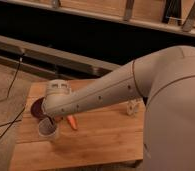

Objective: Place the eraser in the ceramic cup

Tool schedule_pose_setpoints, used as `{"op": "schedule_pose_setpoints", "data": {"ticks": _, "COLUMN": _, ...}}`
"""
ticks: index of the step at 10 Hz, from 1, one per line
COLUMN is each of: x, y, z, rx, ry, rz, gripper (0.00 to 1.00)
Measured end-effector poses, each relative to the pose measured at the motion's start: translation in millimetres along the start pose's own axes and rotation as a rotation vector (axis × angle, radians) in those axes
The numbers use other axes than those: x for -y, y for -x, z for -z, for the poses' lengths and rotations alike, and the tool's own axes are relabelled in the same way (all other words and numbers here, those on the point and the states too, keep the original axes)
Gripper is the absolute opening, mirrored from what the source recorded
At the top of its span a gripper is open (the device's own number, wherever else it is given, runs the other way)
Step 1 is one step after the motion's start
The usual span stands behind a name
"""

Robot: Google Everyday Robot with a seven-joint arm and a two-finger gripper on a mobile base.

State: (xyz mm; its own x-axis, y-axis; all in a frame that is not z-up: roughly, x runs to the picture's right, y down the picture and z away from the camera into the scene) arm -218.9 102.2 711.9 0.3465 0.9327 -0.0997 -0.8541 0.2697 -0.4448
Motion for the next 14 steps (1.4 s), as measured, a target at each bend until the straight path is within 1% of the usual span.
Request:
{"op": "schedule_pose_setpoints", "data": {"ticks": 2, "x": 0.3, "y": -3.1, "z": -1.3, "rx": 0.01, "ry": 0.021, "rz": -0.018, "gripper": 0.0}}
{"op": "schedule_pose_setpoints", "data": {"ticks": 3, "x": 1.3, "y": -2.7, "z": 0.3, "rx": 0.02, "ry": 0.024, "rz": -0.019, "gripper": 0.0}}
{"op": "schedule_pose_setpoints", "data": {"ticks": 6, "x": -16.8, "y": 13.9, "z": 17.3, "rx": 0.051, "ry": 0.007, "rz": 0.039, "gripper": 0.0}}
{"op": "schedule_pose_setpoints", "data": {"ticks": 8, "x": -25.9, "y": 22.8, "z": 29.3, "rx": 0.064, "ry": -0.014, "rz": 0.077, "gripper": 0.0}}
{"op": "schedule_pose_setpoints", "data": {"ticks": 10, "x": -34.7, "y": 25.4, "z": 35.3, "rx": 0.07, "ry": -0.015, "rz": 0.095, "gripper": 0.0}}
{"op": "schedule_pose_setpoints", "data": {"ticks": 11, "x": -36.8, "y": 24.5, "z": 36.1, "rx": 0.071, "ry": -0.01, "rz": 0.095, "gripper": 0.0}}
{"op": "schedule_pose_setpoints", "data": {"ticks": 14, "x": -39.3, "y": 12.8, "z": 25.5, "rx": 0.063, "ry": 0.033, "rz": 0.058, "gripper": 0.0}}
